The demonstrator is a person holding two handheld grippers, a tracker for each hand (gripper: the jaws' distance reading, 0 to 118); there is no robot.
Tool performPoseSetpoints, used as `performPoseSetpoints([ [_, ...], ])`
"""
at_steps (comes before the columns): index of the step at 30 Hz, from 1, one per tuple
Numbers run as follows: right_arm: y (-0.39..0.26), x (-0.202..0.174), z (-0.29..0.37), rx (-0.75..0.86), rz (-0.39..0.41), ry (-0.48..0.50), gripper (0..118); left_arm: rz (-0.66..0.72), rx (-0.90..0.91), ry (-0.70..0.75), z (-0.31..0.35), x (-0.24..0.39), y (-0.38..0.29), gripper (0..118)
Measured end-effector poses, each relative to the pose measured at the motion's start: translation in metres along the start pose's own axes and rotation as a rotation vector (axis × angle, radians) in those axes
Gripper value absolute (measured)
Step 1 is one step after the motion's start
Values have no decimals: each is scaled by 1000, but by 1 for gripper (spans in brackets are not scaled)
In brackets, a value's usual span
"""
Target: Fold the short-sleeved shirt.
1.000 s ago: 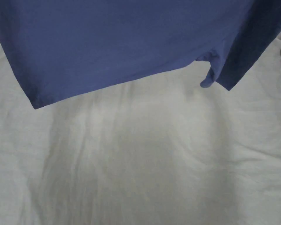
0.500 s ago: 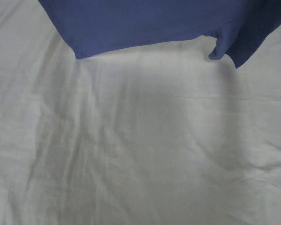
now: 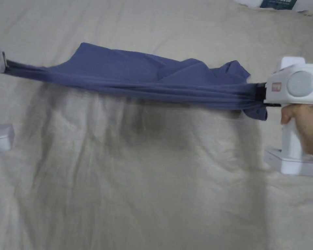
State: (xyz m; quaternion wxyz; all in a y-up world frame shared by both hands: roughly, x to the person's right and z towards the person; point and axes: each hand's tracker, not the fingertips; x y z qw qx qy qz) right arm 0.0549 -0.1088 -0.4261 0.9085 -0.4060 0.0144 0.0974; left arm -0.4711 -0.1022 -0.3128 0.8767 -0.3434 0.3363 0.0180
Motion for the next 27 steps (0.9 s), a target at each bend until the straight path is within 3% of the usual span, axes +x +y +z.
performPoseSetpoints([
  [3, -53, -4, 7, -54, 8, -5, 6, 23, -82, -39, 16, -23, -63, 0],
  [6, -98, -3, 19, -97, -54, 27, 6, 26, -145, -71, 34, -44, -115, 0],
  [10, -143, 6, 42, -118, -63, 42, 5, 87, -172, -80, 65, -75, -161, 0],
  [16, -195, 31, 81, -116, -107, 94, 5, 73, -219, -118, 105, -106, -196, 0],
  [27, -243, 38, 112, -169, -42, 117, 5, -17, -265, -122, 137, -125, -233, 0],
])
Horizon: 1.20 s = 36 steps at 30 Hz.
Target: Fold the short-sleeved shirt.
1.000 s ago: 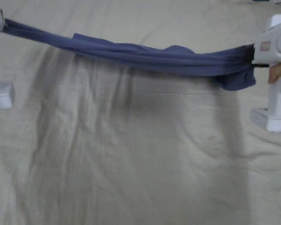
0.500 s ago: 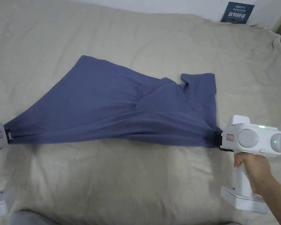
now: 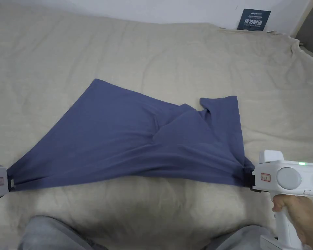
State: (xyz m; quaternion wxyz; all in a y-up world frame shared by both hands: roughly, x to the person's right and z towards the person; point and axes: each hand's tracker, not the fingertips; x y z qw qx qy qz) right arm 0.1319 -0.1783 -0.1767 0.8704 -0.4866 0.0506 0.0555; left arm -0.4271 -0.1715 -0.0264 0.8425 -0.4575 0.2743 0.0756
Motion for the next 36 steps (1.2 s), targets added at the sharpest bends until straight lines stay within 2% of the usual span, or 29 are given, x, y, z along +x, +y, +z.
performPoseSetpoints([
  [4, -14, -10, 0, -21, 122, -36, 6, -5, -18, 2, -5, -3, -8, 2],
  [6, -19, -13, -4, -8, 108, -36, 7, -6, -12, 6, -5, -1, -11, 8],
  [7, -20, -13, -4, 0, 89, -44, 10, -17, -8, 12, -5, 0, -12, 20],
  [8, -20, -9, -3, -3, 35, -24, 17, -21, -6, 25, -5, 0, -11, 38],
  [9, -20, -6, -2, -3, -5, -12, 33, -18, -5, 19, -5, -3, -11, 70],
  [11, -17, 5, 4, 13, -57, 3, 69, 22, 0, -16, 1, -12, -5, 105],
  [12, -15, 10, 10, 25, -62, -7, 88, 44, 14, -17, 2, -17, -1, 118],
  [13, -11, 14, 18, 49, -69, -26, 93, 69, 44, -23, 8, -21, 5, 118],
  [17, 13, 32, 60, 179, -89, -70, 96, 129, 160, -40, 34, -32, 39, 118],
  [20, 32, 29, 104, 321, -107, -82, 100, 149, 290, -78, 58, -27, 64, 118],
  [26, 50, 8, 157, 629, -66, -69, 104, 182, 552, -202, 104, 14, 93, 118],
  [31, 38, -16, 165, 805, -74, -71, 104, 112, 795, -187, 134, 67, 81, 118],
  [36, 27, -26, 162, 837, -130, -29, 103, 18, 861, -268, 132, 92, 66, 111],
])
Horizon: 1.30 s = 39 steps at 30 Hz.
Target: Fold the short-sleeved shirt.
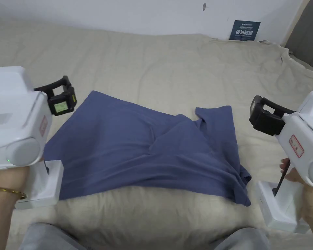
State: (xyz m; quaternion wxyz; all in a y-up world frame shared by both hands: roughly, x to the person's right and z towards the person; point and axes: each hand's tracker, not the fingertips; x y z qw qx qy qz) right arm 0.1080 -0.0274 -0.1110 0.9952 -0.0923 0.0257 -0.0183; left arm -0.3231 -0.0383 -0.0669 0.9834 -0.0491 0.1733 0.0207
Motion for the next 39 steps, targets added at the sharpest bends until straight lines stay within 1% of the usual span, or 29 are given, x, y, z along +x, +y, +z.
performPoseSetpoints([
  [1, -2, -1, 2, 1, -9, 6, 99, -9, -3, -12, 1, 4, -3, 104],
  [2, -5, 0, -1, 0, -9, 2, 94, -21, -9, -20, 1, 7, -5, 93],
  [3, -8, -1, 0, 0, -9, 1, 80, -38, -16, -25, 1, 11, -8, 73],
  [4, -10, -2, 1, 1, -8, 1, 65, -58, -24, -34, 0, 13, -13, 56],
  [5, -12, -3, 1, 2, -8, -1, 46, -66, -28, -44, -1, 14, -16, 41],
  [6, -13, -3, 2, 1, -11, -3, 21, -64, -33, -54, -1, 15, -19, 29],
  [7, -14, -4, 1, -4, -16, -9, 7, -63, -44, -67, -1, 15, -21, 21],
  [9, -16, -1, -1, -41, -26, -14, 1, -59, -52, -75, -2, 17, -25, 0],
  [10, -18, 0, -2, -49, -32, -7, 0, -62, -58, -81, -2, 17, -27, 0],
  [14, -23, -1, -1, -50, -7, -14, 0, -48, -92, -106, -2, 18, -31, 0],
  [21, -23, -1, -3, -68, -4, 1, 0, -45, -100, -102, -1, 21, -32, 0],
  [27, -5, -1, -32, -108, 29, 17, 0, -55, -87, -89, -3, 24, -28, 0],
  [30, 14, 4, -68, -185, 13, 22, 0, -52, -83, -90, -4, 26, -25, 0],
  [32, 26, 6, -102, -307, 27, 12, 0, -59, -81, -91, -5, 29, -23, 0],
  [33, 29, 8, -116, -326, 8, 5, 0, -61, -80, -91, -6, 30, -22, 0],
  [35, 35, 11, -146, -424, -7, 3, 2, -63, -76, -92, -9, 31, -22, 0],
  [36, 34, 12, -160, -444, -14, -16, 15, -62, -76, -90, -13, 31, -22, 0],
  [37, 33, 12, -176, -489, -9, -25, 35, -62, -79, -90, -16, 31, -22, 0],
  [39, 25, 13, -202, -610, 18, -43, 86, -54, -85, -90, -22, 31, -23, 0],
])
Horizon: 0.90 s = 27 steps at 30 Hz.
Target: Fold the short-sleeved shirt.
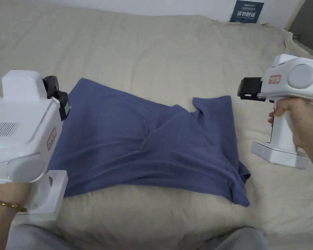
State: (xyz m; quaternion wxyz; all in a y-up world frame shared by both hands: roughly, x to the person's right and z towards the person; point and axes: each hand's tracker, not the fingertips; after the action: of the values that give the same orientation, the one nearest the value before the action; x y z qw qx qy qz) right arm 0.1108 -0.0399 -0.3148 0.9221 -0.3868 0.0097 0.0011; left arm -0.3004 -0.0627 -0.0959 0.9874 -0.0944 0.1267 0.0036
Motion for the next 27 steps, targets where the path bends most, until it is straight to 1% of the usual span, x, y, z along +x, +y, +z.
performPoseSetpoints([
  [1, 2, 0, -14, -33, 1, -8, 97, 2, -4, 0, -3, 0, 0, 0],
  [2, 2, 1, -25, -72, -2, -5, 100, 2, -7, 2, -6, 0, 0, 0],
  [4, 0, 5, -53, -189, -26, -13, 100, 2, -14, 9, -13, 0, 0, 0],
  [6, -7, 9, -79, -266, -38, -43, 100, 10, -19, 9, -17, 2, 1, 0],
  [10, -25, 18, -121, -332, -83, -102, 99, 16, -32, 13, -31, 2, 0, 0],
  [13, -35, 18, -138, -353, -122, -87, 93, 6, -43, 21, -42, 1, -3, 0],
  [14, -37, 18, -142, -353, -135, -89, 90, 12, -50, 22, -45, 1, -5, 0],
  [16, -38, 15, -149, -353, -157, -90, 73, 24, -60, 25, -51, -1, -8, 0],
  [17, -39, 13, -152, -354, -161, -91, 61, 23, -66, 28, -54, -1, -9, 0],
  [18, -40, 12, -155, -354, -160, -92, 44, 21, -75, 32, -57, -2, -11, 0],
  [19, -40, 10, -159, -356, -152, -98, 36, 19, -83, 32, -59, -3, -13, 0],
  [21, -42, 7, -163, -361, -135, -105, 29, 22, -94, 32, -63, -5, -16, 0],
  [22, -43, 8, -164, -369, -136, -102, 19, 24, -98, 31, -65, -6, -18, 0],
  [24, -46, 8, -165, -393, -199, -91, 2, 23, -106, 33, -67, -7, -21, 0],
  [25, -47, 8, -165, -394, -216, -89, 2, 23, -113, 34, -69, -8, -23, 0],
  [27, -47, 9, -166, -388, -189, -89, 1, 26, -124, 35, -71, -10, -25, 0],
])
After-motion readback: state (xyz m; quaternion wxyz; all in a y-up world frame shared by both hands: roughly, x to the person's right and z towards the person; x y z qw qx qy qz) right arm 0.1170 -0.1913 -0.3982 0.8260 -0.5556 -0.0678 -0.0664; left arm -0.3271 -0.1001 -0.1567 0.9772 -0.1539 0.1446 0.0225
